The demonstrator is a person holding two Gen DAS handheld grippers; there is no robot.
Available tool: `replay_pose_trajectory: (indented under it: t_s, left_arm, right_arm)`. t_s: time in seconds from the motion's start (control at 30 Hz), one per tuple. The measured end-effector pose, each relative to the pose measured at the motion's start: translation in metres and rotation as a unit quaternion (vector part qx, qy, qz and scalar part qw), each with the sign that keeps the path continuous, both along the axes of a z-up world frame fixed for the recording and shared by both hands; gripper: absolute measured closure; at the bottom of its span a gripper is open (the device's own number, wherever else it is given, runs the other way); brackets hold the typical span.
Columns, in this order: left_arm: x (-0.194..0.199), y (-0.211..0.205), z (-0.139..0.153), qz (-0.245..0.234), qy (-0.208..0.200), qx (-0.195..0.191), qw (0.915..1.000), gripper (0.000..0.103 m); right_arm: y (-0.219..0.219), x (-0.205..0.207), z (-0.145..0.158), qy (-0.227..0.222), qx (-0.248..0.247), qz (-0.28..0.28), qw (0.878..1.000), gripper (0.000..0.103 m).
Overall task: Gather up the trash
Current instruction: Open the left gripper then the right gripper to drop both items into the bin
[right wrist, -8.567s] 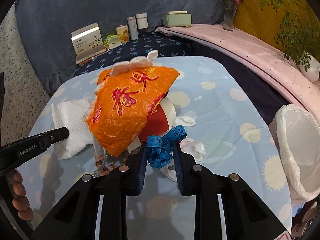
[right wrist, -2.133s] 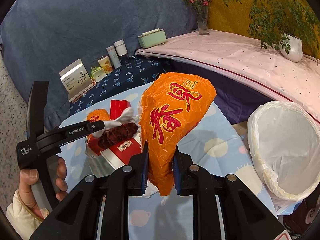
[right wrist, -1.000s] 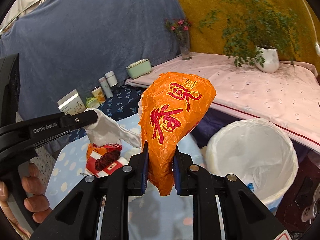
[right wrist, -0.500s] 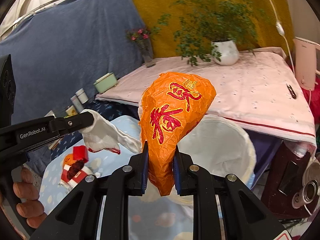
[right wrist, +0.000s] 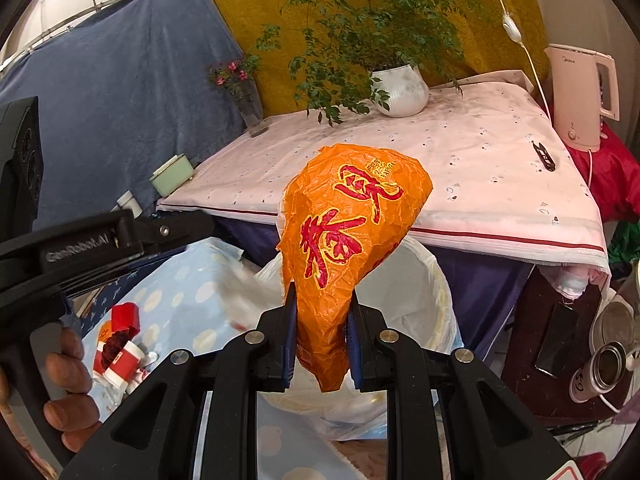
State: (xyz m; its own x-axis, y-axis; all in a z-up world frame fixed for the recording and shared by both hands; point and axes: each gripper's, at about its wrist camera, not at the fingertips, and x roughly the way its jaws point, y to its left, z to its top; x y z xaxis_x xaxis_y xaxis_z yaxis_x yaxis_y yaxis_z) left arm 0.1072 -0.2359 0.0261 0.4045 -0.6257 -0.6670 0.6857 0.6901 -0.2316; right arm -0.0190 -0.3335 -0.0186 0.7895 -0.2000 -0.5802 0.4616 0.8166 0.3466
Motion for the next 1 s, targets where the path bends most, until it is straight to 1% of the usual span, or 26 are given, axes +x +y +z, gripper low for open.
replay_pose_trajectory:
  t_s: [0.03, 0.07, 0.33, 0.47, 0.53, 0.57, 0.6, 0.67, 0.77, 0.83, 1.0]
  left_arm:
    - [-0.001, 0.001, 0.000, 0.011, -0.010, 0.000, 0.9999, 0.038]
    - [0.000, 0.002, 0.000, 0.011, -0.013, -0.001, 0.9998, 0.036]
    - [0.006, 0.008, -0.004, 0.024, -0.016, 0.011, 0.9995, 0.036]
    - [0.007, 0.014, -0.004, 0.031, -0.022, 0.012, 0.9992, 0.036]
    - [0.009, 0.018, -0.004, 0.036, -0.022, 0.011, 0.9991, 0.034]
    - [0.010, 0.020, -0.003, 0.039, -0.022, 0.010, 0.9989, 0.031]
    - [0.010, 0.021, -0.003, 0.044, -0.024, 0.009, 0.9987, 0.027]
    - [0.012, 0.026, -0.003, 0.052, -0.030, 0.009, 0.9982, 0.026]
    - [0.014, 0.032, -0.003, 0.061, -0.034, 0.011, 0.9975, 0.023]
    - [0.015, 0.036, -0.003, 0.066, -0.033, 0.010, 0.9972, 0.023]
    - [0.017, 0.049, -0.004, 0.078, -0.031, 0.008, 0.9964, 0.023]
  right_arm:
    - [-0.002, 0.000, -0.002, 0.001, 0.001, -0.001, 1.000, 0.083]
    - [-0.003, 0.000, -0.003, 0.001, 0.001, -0.001, 1.000, 0.082]
    - [-0.002, 0.010, -0.007, 0.003, 0.003, 0.006, 1.000, 0.081]
    - [0.001, 0.017, -0.006, 0.003, 0.000, 0.012, 1.000, 0.079]
    - [0.003, 0.021, -0.004, 0.003, -0.003, 0.016, 1.000, 0.079]
    - [0.004, 0.023, -0.004, 0.003, -0.005, 0.016, 1.000, 0.078]
    - [0.004, 0.024, -0.003, 0.003, -0.007, 0.016, 1.000, 0.076]
    - [0.006, 0.027, -0.001, 0.002, -0.014, 0.015, 1.000, 0.063]
    - [0.010, 0.030, 0.003, -0.003, -0.026, 0.013, 1.000, 0.051]
    - [0.011, 0.031, 0.006, -0.007, -0.031, 0.011, 0.999, 0.049]
    - [0.016, 0.032, 0.012, -0.014, -0.029, 0.017, 0.999, 0.048]
